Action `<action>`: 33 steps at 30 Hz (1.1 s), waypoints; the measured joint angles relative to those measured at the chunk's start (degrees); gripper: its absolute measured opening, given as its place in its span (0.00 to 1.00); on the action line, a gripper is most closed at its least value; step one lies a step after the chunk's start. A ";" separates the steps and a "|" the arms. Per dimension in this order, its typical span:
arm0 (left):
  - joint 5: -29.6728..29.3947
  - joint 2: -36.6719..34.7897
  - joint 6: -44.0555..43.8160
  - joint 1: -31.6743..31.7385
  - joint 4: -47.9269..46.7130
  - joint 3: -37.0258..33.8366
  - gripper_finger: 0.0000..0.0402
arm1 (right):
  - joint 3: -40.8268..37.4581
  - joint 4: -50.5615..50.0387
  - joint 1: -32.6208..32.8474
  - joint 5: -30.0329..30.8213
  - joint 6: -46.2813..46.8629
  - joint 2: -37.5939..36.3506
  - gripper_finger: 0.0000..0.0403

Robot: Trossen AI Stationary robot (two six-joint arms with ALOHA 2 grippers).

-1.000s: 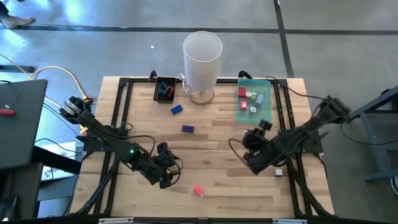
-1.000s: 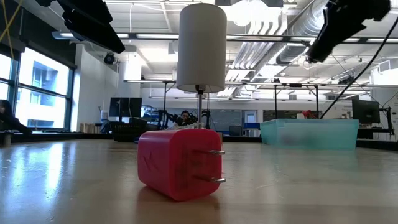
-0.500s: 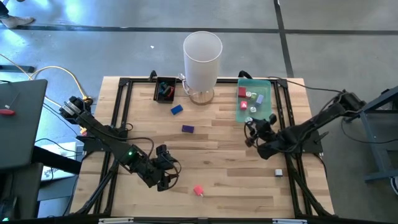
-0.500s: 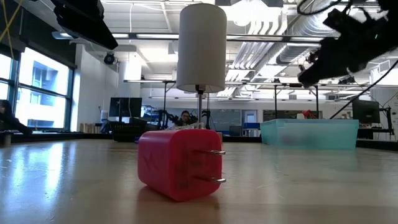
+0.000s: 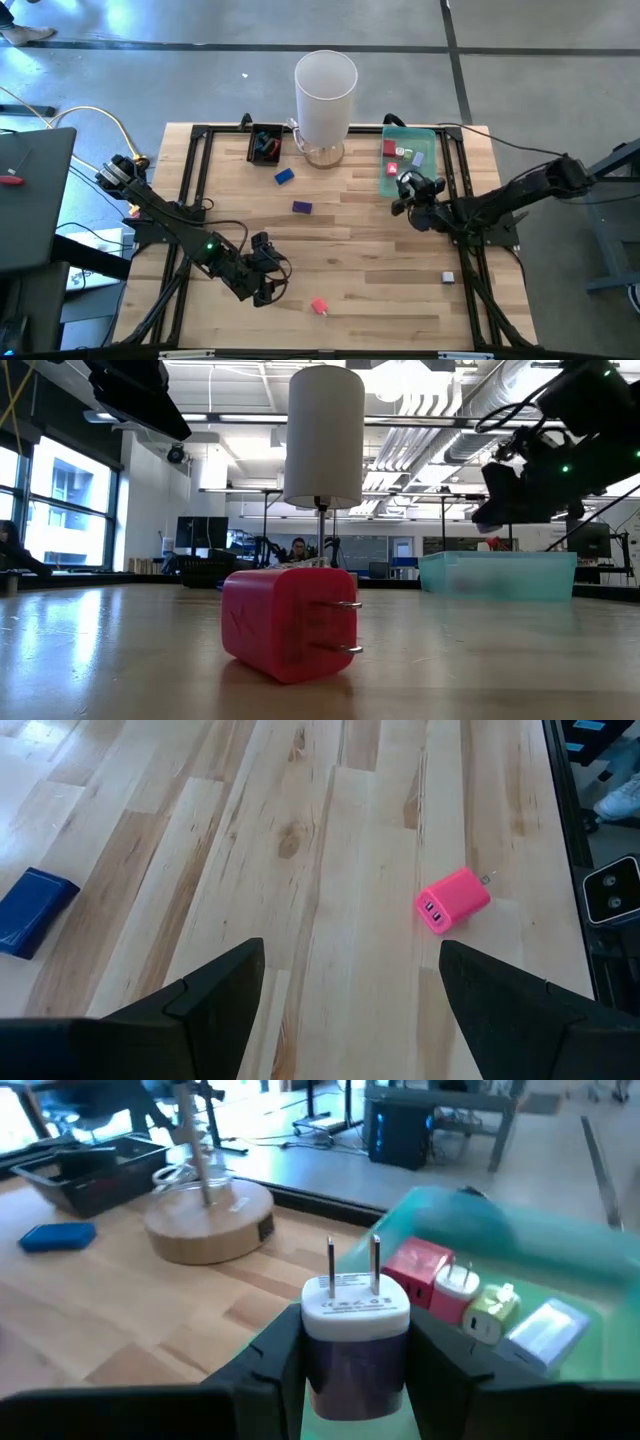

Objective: Pick & Place Office items
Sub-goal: Put the blue white adapter into the green bin

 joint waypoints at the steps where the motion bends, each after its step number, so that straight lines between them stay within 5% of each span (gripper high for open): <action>1: 0.00 0.02 0.00 0.00 -0.01 0.00 0.73 | -0.61 1.56 -0.96 -0.61 -0.03 0.01 0.29; 18: -0.04 1.46 0.04 0.02 0.03 -0.04 0.73 | -1.47 7.28 -17.63 -15.52 -1.07 3.74 0.29; 33: 0.14 6.66 0.04 0.02 0.23 -0.09 0.73 | -1.33 18.98 -23.85 -26.99 -4.52 13.78 0.29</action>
